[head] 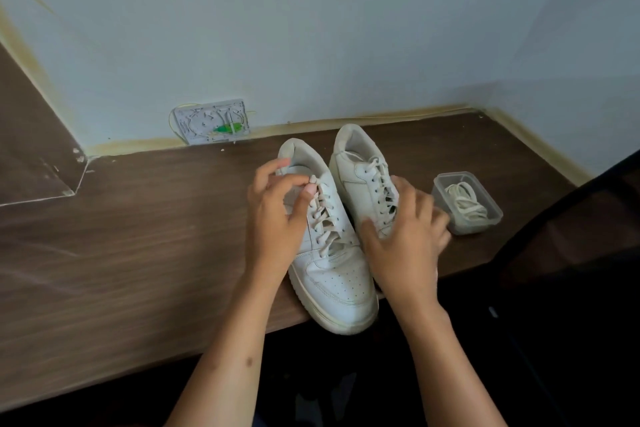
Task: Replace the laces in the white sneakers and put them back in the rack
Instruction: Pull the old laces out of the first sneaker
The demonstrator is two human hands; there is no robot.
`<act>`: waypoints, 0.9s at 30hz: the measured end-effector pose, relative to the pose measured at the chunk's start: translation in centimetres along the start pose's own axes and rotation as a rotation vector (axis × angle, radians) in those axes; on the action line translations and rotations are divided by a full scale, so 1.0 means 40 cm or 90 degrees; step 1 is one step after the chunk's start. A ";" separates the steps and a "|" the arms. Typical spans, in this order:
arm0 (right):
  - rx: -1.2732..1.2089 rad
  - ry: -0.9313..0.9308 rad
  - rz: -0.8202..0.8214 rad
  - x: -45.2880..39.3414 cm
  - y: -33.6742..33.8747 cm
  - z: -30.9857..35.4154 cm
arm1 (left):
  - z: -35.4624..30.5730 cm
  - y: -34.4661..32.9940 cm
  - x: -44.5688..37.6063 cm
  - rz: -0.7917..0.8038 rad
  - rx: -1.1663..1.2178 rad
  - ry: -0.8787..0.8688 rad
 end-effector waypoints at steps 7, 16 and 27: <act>-0.181 0.108 0.116 0.007 -0.043 0.032 | -0.020 0.008 0.004 0.038 0.141 0.091; -0.088 0.120 0.087 -0.020 -0.043 0.005 | -0.062 0.078 -0.019 -0.017 0.560 0.251; -0.194 0.220 0.175 -0.028 -0.086 0.046 | 0.028 0.133 -0.034 -0.173 0.608 0.566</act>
Point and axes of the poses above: each hand's wrist, its own x-axis away from the middle knuckle, its own y-axis out of the back of the hand, z = x × y, the point moved 1 cm from there along -x, towards the middle knuckle, and after that the axes turned 4 degrees about -x, right-handed, at the moved point
